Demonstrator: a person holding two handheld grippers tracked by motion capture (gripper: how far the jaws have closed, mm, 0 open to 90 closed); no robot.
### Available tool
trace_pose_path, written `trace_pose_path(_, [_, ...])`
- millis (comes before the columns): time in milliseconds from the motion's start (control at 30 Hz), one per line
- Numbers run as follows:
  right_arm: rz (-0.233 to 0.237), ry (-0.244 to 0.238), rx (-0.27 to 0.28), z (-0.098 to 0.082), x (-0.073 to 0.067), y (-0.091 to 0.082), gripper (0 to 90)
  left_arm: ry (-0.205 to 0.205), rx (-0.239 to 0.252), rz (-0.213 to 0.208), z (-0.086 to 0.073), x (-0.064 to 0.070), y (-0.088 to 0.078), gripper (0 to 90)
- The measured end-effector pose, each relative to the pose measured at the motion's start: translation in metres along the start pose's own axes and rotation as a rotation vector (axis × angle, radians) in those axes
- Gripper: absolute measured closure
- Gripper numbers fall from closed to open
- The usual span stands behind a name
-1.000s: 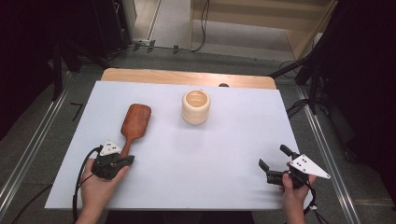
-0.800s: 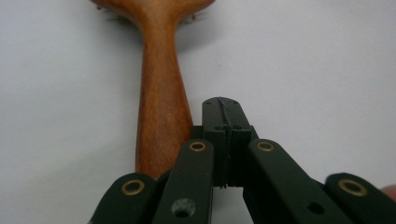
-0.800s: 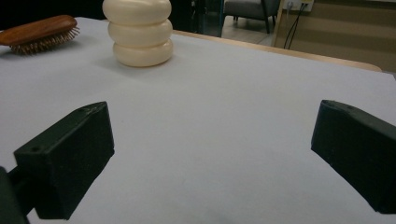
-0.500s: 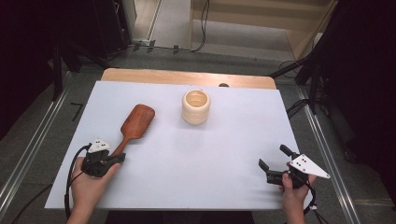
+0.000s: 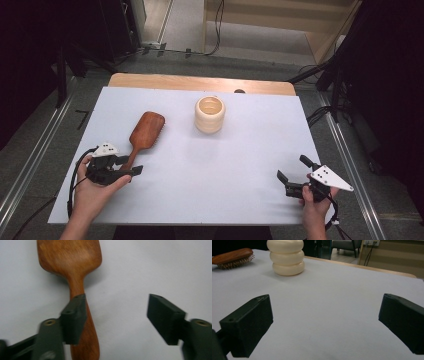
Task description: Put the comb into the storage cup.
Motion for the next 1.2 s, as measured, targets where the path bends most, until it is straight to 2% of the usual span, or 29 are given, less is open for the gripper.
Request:
trace_pose_path(100, [0.006,0.006,0.002,0.000,-0.001,-0.001,0.0,-0.015,-0.003,0.018,0.007,-0.003,0.001,10.8])
trace_pose_path(133, [0.006,0.006,0.002,0.000,-0.001,-0.001,0.0,-0.017,-0.010,0.007,0.009,-0.004,0.001,10.8])
trace_pose_path(167, [0.005,0.006,0.002,0.000,0.000,-0.001,0.0,-0.021,-0.020,0.017,0.011,-0.005,0.001,7.4])
trace_pose_path(200, [0.004,0.006,0.004,0.000,0.000,-0.001,0.0,-0.033,-0.026,0.032,0.013,-0.007,0.003,0.3])
trace_pose_path(267, [0.005,0.005,0.002,0.000,0.000,-0.001,0.0,-0.031,-0.030,0.037,0.016,-0.010,0.004,0.0])
trace_pose_path(300, [0.004,0.004,0.002,0.000,0.000,0.000,0.0,-0.040,-0.032,0.057,0.018,-0.012,0.005,0.0])
trace_pose_path(400, [0.005,0.004,0.002,0.000,0.000,0.000,0.0,-0.047,-0.045,0.053,0.023,-0.016,0.008,0.0])
trace_pose_path(533, [0.003,0.002,0.001,0.000,0.000,0.000,0.0,-0.065,-0.089,0.074,0.027,-0.023,0.017,0.0])
trace_pose_path(767, [0.003,0.001,0.000,0.000,0.000,0.000,0.0,-0.085,-0.107,0.133,0.032,-0.031,0.030,12.3])
trace_pose_path(833, [0.002,0.002,0.000,0.000,0.000,0.000,0.0,-0.087,-0.124,0.128,0.032,-0.033,0.034,15.0])
trace_pose_path(867, [0.003,0.000,0.000,0.000,0.000,0.000,0.0,-0.090,-0.127,0.130,0.032,-0.033,0.036,17.3])
trace_pose_path(933, [0.002,0.002,0.000,0.000,0.000,0.000,0.0,-0.083,-0.148,0.135,0.031,-0.034,0.038,29.9])
trace_pose_path(967, [0.003,0.002,0.001,0.000,0.000,0.000,0.0,-0.087,-0.154,0.140,0.031,-0.034,0.039,33.3])
trace_pose_path(1200, [0.003,-0.002,-0.002,0.000,0.000,0.000,0.0,-0.087,-0.222,0.168,0.025,-0.040,0.043,46.3])
Point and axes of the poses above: each handheld gripper's, and its own axes: y roughly forward along the jaws, z roughly out of its top, x roughly to its right, the point moved 6 cm from there along y, roughly forward along the jaws, and after that the axes turned 6 degrees about -z, right-handed, at the moved point
